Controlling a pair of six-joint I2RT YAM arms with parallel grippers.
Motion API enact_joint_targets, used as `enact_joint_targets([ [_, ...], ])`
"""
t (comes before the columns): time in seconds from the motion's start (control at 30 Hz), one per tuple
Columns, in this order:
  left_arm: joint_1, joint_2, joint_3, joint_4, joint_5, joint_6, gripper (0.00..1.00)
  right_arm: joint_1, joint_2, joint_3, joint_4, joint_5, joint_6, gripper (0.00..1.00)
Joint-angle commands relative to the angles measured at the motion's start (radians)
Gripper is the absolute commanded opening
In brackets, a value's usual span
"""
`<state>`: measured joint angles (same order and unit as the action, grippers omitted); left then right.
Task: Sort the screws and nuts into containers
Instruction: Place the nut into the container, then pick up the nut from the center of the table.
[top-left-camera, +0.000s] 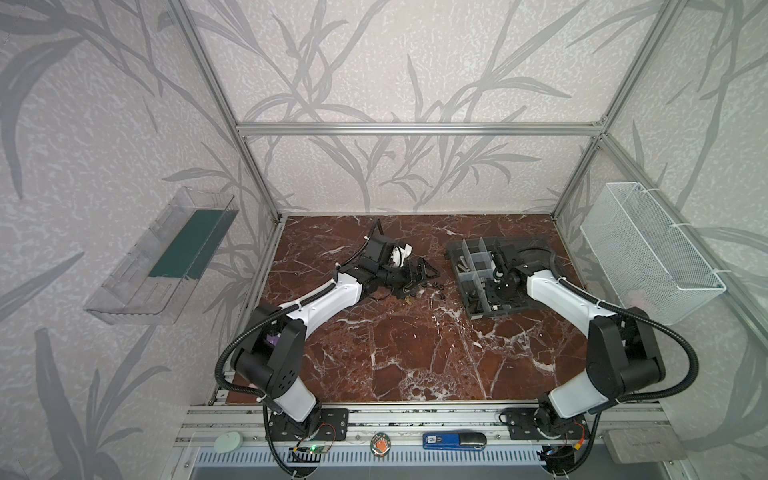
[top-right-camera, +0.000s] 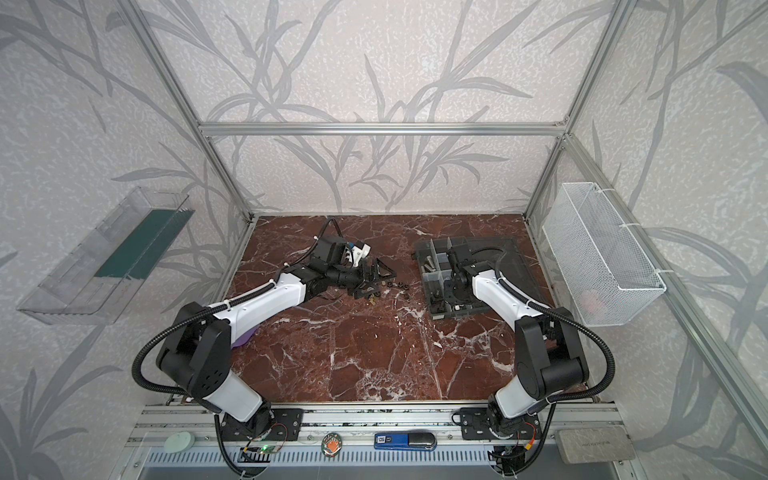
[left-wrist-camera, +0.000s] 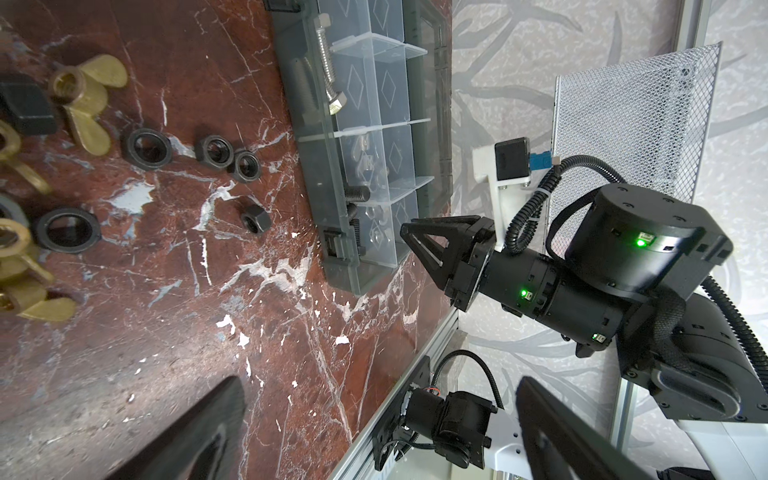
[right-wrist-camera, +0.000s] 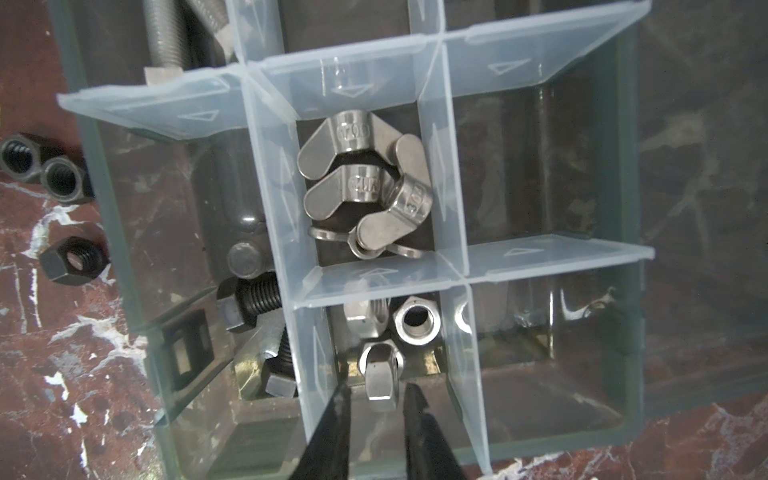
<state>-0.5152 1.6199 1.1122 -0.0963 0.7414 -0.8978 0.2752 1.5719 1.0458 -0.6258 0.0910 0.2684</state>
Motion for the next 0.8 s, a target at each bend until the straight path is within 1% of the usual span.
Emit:
enact_joint_targets([
  [0.0,-0.002,0.003,0.028,-0.006,-0.005,0.010,0.99,-0.005,-0.043,0.006,-0.020,0.018,0.003,0.30],
  [0.17,0.005,-0.006,0.029,-0.021,-0.009,0.019,1.00,0.002,-0.081,0.050,-0.054,-0.003,-0.012,0.38],
  [0.27,0.014,-0.018,0.025,-0.031,-0.012,0.025,1.00,0.029,-0.097,0.091,-0.067,0.006,-0.019,0.53],
  [0.3,0.018,-0.024,0.022,-0.035,-0.011,0.029,0.99,0.046,-0.098,0.105,-0.069,0.013,-0.021,0.57],
  [0.37,0.031,-0.039,0.013,-0.043,-0.014,0.031,0.99,0.078,-0.095,0.133,-0.068,0.017,-0.020,0.58],
  [0.43,0.053,-0.059,-0.008,-0.034,-0.012,0.025,0.99,0.114,-0.074,0.168,-0.066,0.018,-0.018,0.63],
  [0.67,0.140,-0.127,-0.099,-0.005,0.013,0.001,1.00,0.273,0.062,0.305,-0.067,0.044,-0.011,0.63],
  [0.77,0.166,-0.157,-0.134,0.001,0.022,-0.004,1.00,0.328,0.129,0.354,-0.069,0.065,-0.007,0.61],
])
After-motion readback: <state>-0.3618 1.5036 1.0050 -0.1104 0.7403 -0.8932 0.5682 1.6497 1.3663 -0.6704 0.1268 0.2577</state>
